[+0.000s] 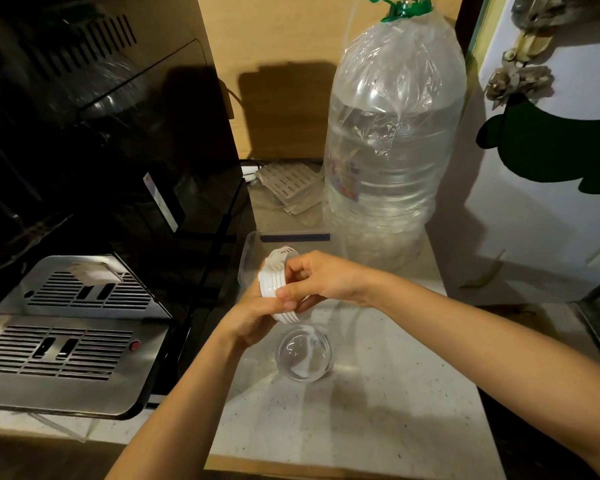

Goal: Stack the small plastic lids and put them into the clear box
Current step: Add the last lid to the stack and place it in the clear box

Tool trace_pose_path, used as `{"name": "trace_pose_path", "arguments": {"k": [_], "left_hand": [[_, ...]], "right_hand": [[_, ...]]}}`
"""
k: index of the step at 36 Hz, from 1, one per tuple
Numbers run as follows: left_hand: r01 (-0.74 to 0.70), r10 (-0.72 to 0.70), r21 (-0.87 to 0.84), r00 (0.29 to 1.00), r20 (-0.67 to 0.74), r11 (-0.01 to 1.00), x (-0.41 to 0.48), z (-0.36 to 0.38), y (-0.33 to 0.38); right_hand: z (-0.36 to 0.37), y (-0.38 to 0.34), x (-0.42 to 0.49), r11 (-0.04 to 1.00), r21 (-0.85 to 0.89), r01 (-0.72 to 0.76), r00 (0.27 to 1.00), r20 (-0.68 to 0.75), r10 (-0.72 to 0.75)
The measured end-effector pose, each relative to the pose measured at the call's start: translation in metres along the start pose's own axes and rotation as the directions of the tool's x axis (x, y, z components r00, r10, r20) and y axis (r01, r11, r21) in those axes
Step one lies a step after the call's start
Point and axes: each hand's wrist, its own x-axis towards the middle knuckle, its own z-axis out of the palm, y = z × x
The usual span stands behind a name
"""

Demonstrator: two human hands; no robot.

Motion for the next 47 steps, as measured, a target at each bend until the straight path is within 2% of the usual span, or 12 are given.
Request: {"name": "trace_pose_path", "arguments": {"k": [5,11,18,23,27,34,47], "left_hand": [[0.020,-0.021,-0.028,0.998,-0.056,0.999,-0.010,-0.010,-0.007],[0.029,-0.040,-0.053,0.978,-0.204,0.998,-0.029,-0.027,-0.023],[0.024,-0.072,-0.181,0.962,-0.265,0.983,-0.048,-0.029,-0.037],[0.050,-0.099,-0.194,0.963,-0.250,0.980,-0.055,-0.028,-0.045],[0.079,-0.148,-0.254,0.953,-0.264,0.964,-0.061,-0.027,-0.050],[0.120,-0.193,-0.270,0.946,-0.261,0.955,-0.066,-0.026,-0.050],[0.037,-0.137,-0.340,0.952,-0.273,0.940,-0.056,-0.023,-0.040]], "right_hand": [[-0.002,0.005,0.000,0.992,-0.123,0.001,1.000,0.026,0.002],[-0.004,0.043,0.004,0.941,-0.321,-0.104,0.994,-0.022,0.102],[0.024,0.086,0.011,0.797,-0.575,-0.184,0.980,-0.050,0.191],[0.050,0.105,0.020,0.588,-0.759,-0.281,0.958,-0.183,0.221],[0.068,0.113,0.025,0.504,-0.810,-0.301,0.953,-0.241,0.182],[0.076,0.110,0.027,0.481,-0.810,-0.336,0.942,-0.296,0.160],[0.039,0.071,-0.004,0.596,-0.744,-0.302,0.937,-0.346,0.043]]}}
